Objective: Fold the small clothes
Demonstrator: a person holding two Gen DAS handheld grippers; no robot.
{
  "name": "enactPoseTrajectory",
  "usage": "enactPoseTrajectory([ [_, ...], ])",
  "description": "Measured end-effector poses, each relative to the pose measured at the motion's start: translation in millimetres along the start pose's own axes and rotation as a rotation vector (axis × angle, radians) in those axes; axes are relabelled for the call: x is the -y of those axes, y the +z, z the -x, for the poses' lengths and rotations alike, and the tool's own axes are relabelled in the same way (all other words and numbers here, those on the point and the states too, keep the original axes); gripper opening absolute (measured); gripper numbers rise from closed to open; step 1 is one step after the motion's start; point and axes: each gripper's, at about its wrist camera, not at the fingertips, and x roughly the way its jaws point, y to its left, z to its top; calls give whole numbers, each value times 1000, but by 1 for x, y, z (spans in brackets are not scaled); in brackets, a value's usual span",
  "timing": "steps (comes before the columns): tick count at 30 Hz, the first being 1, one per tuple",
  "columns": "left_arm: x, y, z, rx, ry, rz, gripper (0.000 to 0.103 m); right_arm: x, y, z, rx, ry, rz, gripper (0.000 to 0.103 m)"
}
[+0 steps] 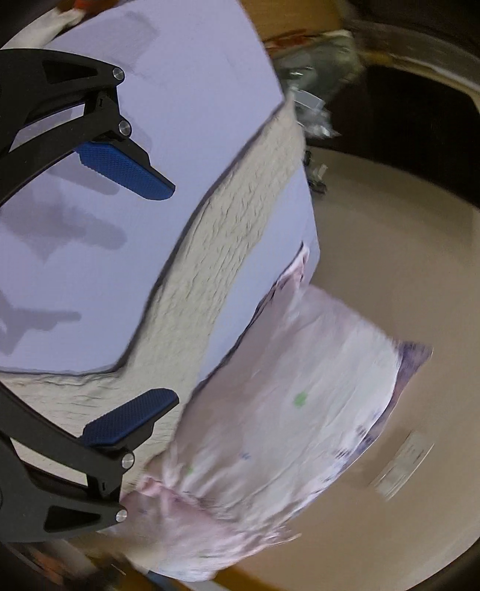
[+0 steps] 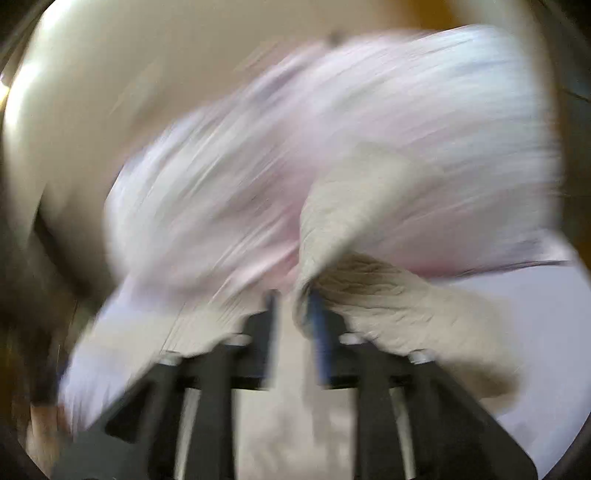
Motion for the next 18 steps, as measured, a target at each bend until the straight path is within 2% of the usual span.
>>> enactPoseTrajectory([
  [2,-15,10,-8,-23,0,81,102,-46,-26,-30,-118,41,118,51],
  [3,-22,13,-12,-36,-3,113,102,-57,-33,-30,-114,31,155,53],
  [4,-34,19,-18,-52,-10,160,101,-63,-39,-25,-74,3,184,60],
  [6,-49,25,-27,-73,-19,223,93,-53,-37,-13,-20,-26,164,74],
  [7,-60,30,-34,-84,-22,270,86,-46,-37,-4,-4,-33,140,77],
  [9,-76,39,-44,-94,-24,339,79,-20,-32,11,8,-64,74,77],
  [14,-119,54,-71,-110,2,553,73,32,-37,30,7,-159,-42,78],
  [16,-127,58,-76,-106,30,574,61,47,-41,31,-2,-179,-84,78],
  [18,-130,63,-82,-99,41,572,56,55,-46,31,-9,-188,-114,78],
])
